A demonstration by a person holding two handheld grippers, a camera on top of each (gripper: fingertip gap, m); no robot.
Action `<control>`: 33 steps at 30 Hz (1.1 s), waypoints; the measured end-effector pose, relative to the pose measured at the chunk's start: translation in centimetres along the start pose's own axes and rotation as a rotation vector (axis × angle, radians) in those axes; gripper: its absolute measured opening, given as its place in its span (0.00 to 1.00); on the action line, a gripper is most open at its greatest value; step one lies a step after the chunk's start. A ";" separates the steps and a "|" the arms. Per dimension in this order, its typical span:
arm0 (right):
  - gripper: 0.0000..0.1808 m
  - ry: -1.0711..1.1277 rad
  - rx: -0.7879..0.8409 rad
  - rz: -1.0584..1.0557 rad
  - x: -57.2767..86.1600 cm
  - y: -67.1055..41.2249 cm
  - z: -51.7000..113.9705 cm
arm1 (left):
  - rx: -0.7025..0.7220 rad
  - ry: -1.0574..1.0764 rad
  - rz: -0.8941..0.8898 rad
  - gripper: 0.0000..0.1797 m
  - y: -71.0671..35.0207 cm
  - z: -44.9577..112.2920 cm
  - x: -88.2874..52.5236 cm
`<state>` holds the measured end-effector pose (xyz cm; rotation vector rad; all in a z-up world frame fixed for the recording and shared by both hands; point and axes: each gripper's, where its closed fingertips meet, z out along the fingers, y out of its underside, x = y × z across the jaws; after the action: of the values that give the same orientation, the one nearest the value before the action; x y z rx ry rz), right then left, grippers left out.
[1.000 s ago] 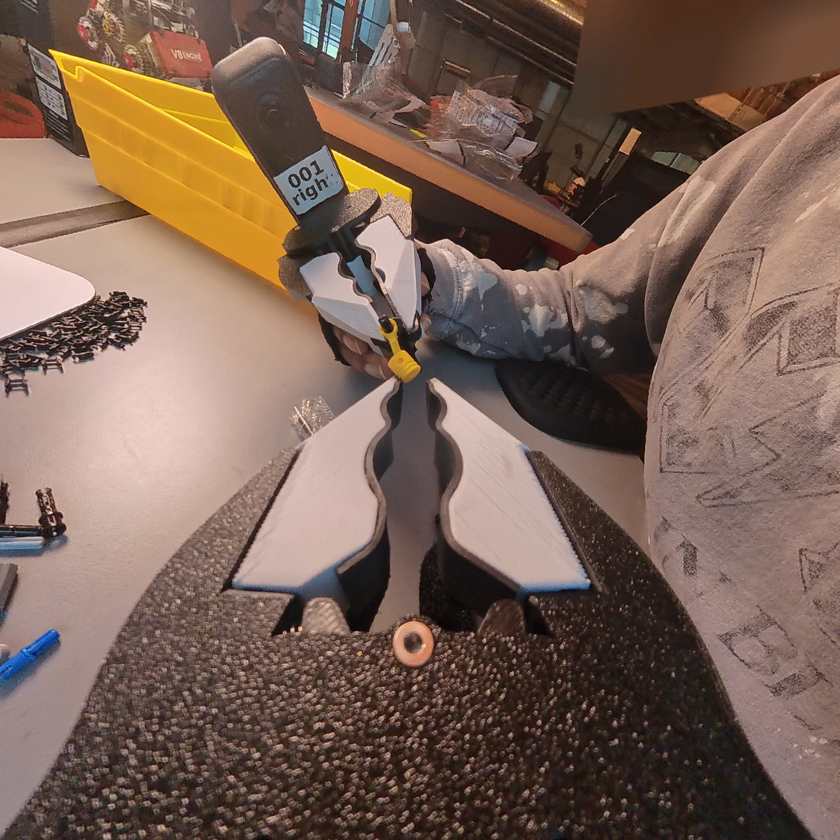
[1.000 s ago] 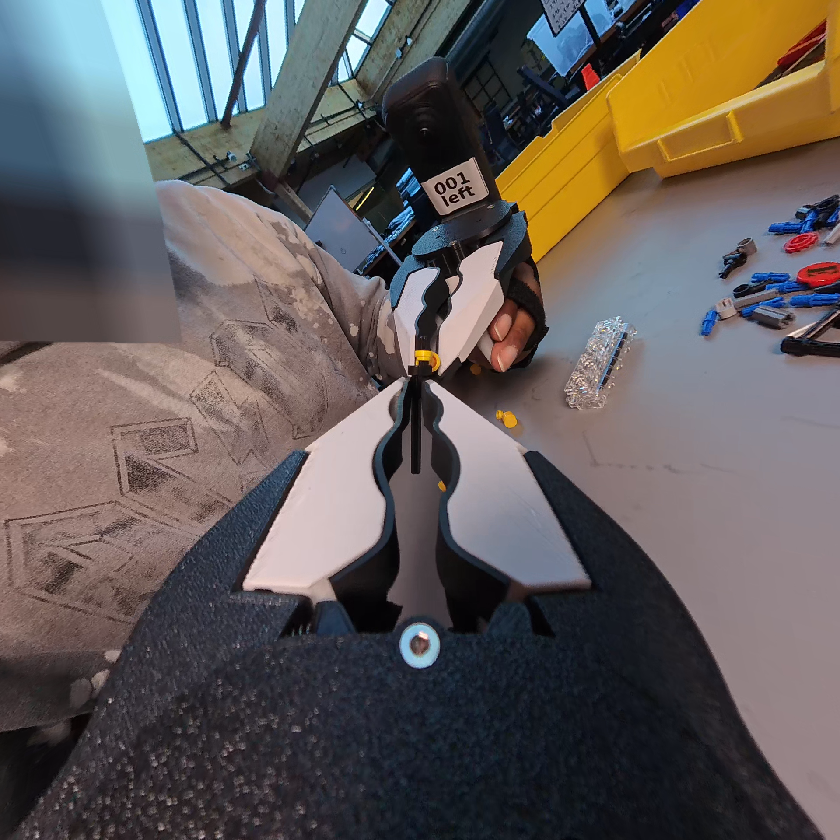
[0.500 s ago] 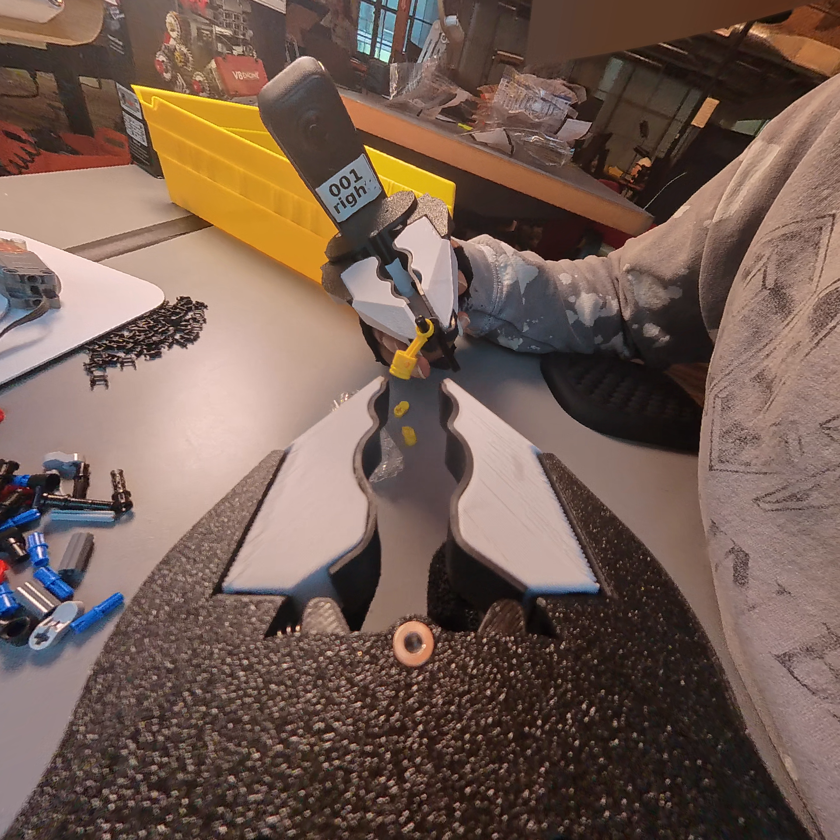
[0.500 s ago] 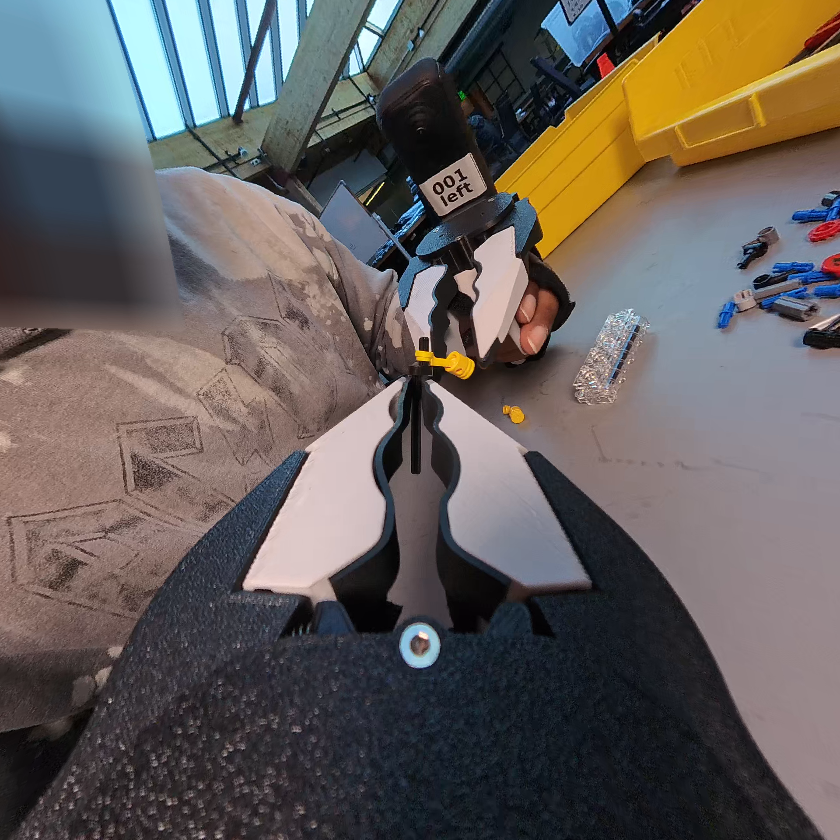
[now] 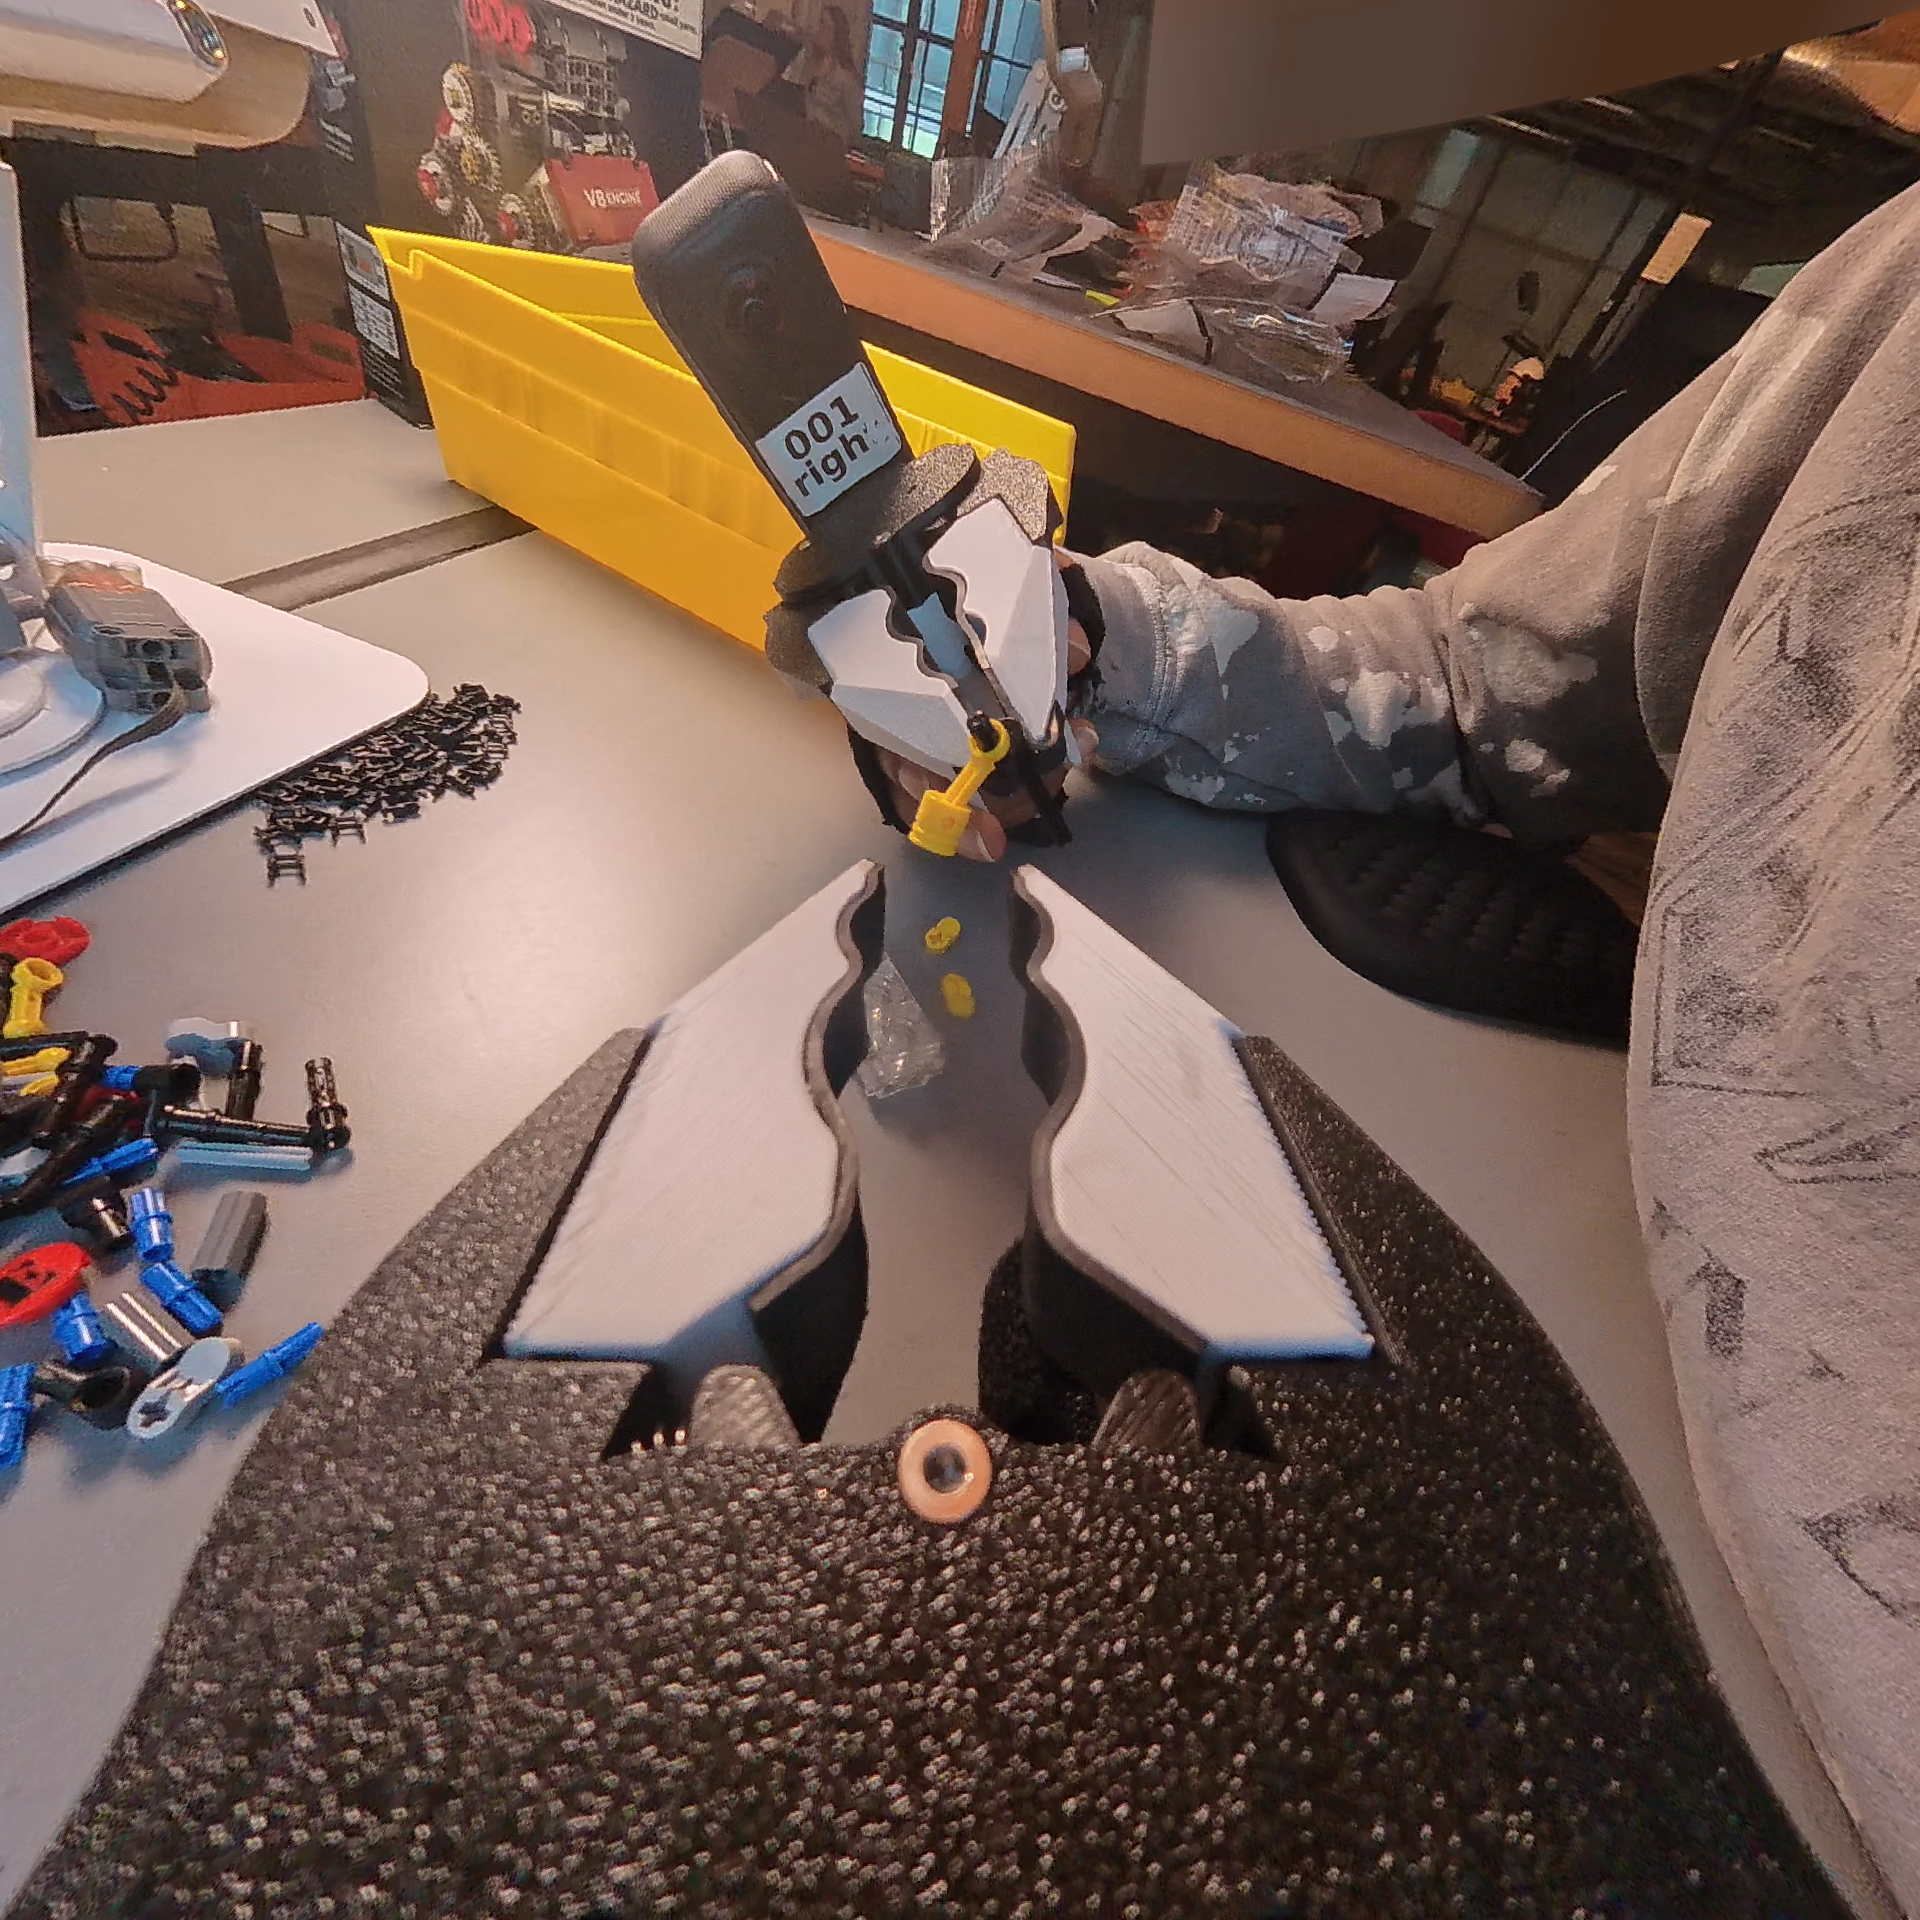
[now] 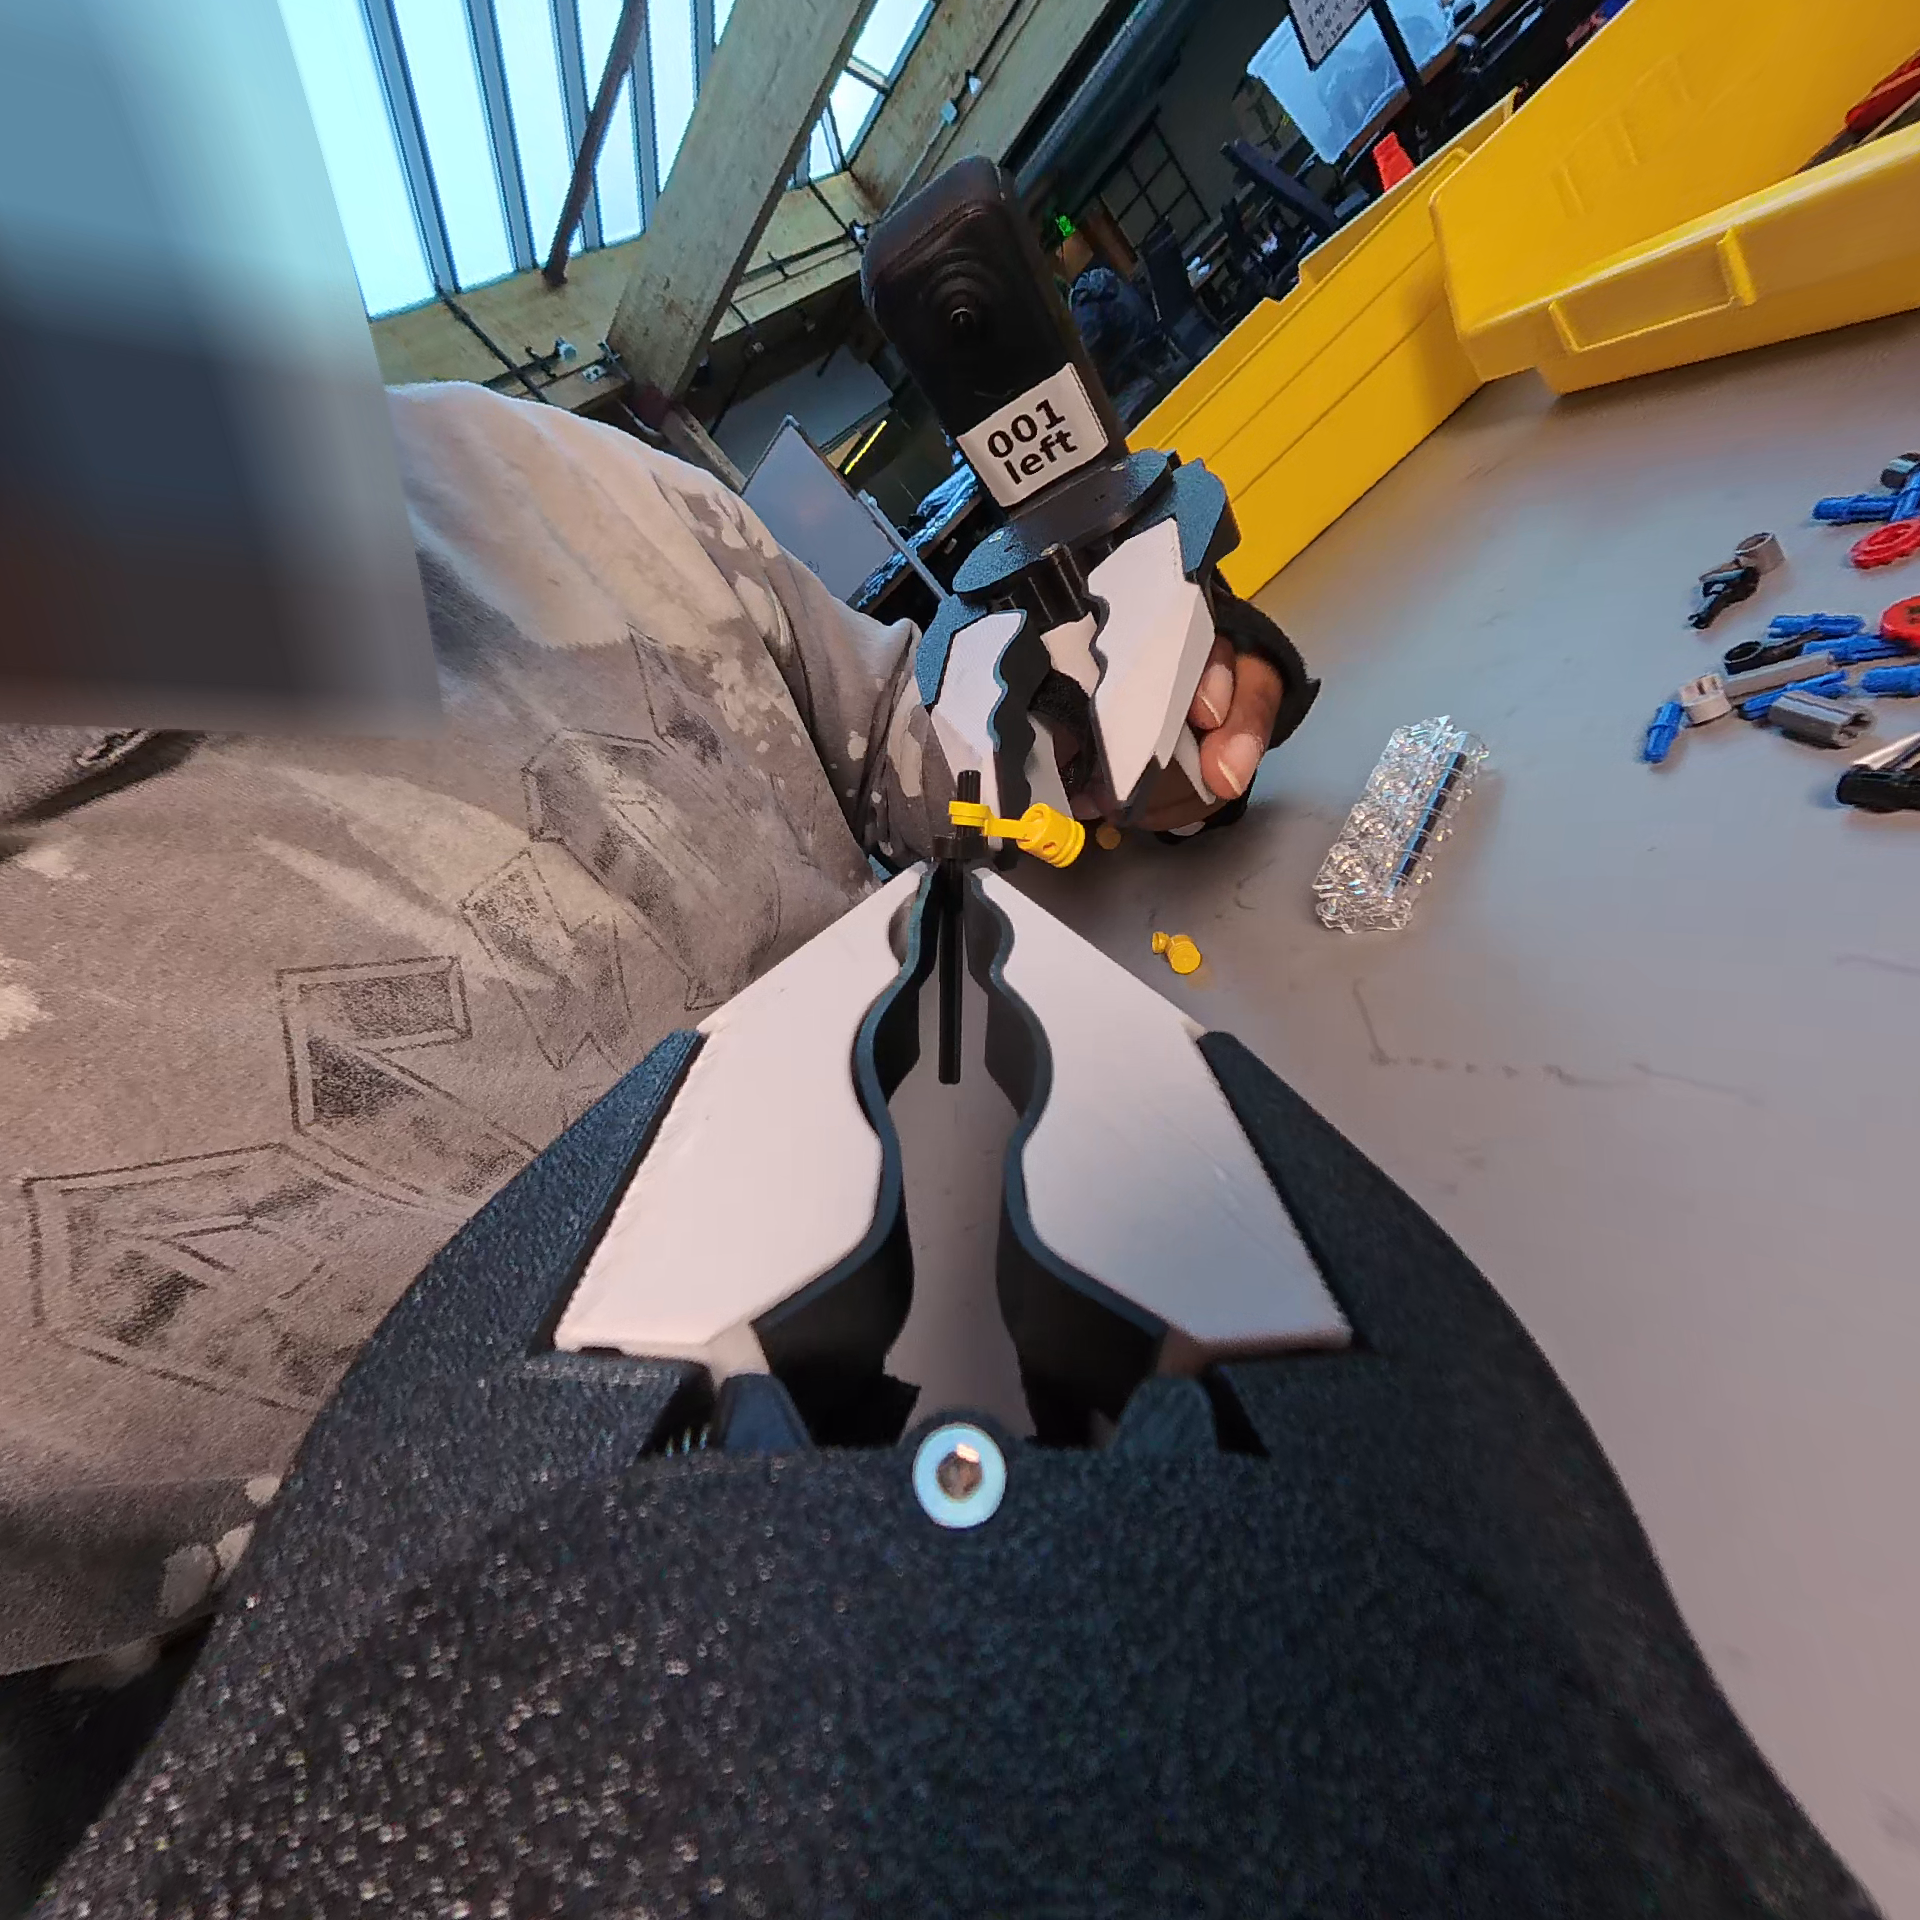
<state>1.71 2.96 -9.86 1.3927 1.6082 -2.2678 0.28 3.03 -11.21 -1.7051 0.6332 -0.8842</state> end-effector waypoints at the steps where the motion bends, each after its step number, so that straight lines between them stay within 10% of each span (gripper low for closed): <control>1: 0.02 0.001 0.002 -0.001 0.0 0.0 0.0 | 0.002 -0.008 0.002 0.11 0.0 0.0 -0.1; 33: 0.02 0.000 0.030 -0.008 0.0 -0.6 0.0 | 0.001 -0.044 0.005 0.14 0.0 0.4 -0.6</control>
<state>1.41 3.25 -9.44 1.3957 1.5896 -2.3054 0.22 3.69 -11.40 -1.7169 0.6071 -0.8407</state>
